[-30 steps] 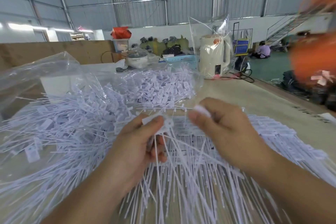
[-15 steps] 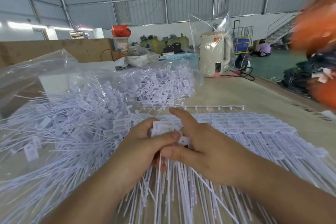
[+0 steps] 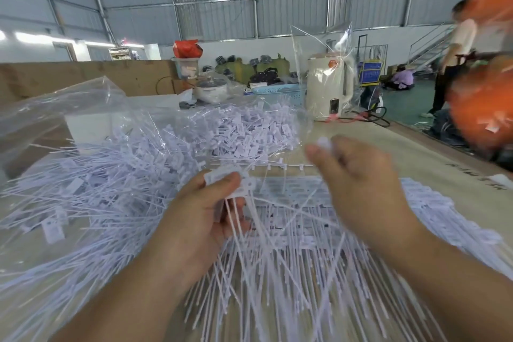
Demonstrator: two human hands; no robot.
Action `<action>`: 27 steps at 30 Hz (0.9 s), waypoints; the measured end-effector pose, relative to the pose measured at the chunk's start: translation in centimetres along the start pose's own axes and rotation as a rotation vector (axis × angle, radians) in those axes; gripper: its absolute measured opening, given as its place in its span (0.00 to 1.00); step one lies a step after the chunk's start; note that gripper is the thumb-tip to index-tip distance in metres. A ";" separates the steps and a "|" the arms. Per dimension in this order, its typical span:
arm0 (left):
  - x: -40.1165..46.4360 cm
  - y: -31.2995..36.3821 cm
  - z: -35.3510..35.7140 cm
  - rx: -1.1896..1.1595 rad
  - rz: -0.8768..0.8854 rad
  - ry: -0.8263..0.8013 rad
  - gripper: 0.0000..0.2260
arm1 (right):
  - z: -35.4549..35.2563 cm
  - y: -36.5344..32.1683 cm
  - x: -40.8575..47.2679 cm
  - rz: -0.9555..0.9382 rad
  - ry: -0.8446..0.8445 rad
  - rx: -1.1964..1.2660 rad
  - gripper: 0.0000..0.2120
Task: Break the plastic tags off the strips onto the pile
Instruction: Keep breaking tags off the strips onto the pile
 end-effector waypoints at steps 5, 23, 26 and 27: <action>0.1 0.0 -0.4 0.280 -0.005 0.002 0.11 | 0.2 -0.2 -0.7 -0.048 -0.392 0.150 0.17; -0.2 -0.1 -0.1 0.389 0.107 -0.071 0.16 | 0.7 -0.3 -0.8 -0.225 -0.655 -0.089 0.21; 0.0 -0.1 -0.4 0.397 0.086 -0.059 0.17 | 0.6 0.6 -0.8 -0.133 -0.655 0.045 0.18; 0.0 -0.2 -0.4 0.407 0.075 -0.064 0.17 | 0.6 0.7 -0.9 -0.132 -0.646 0.051 0.18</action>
Point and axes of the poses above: each hand's wrist, its own x-axis towards the middle knuckle, its own z-axis out of the palm, y = z × x, the point moved 1 cm from there along x, towards the middle knuckle, and after that the axes turned 9 degrees about -z, right-handed, at the moved point
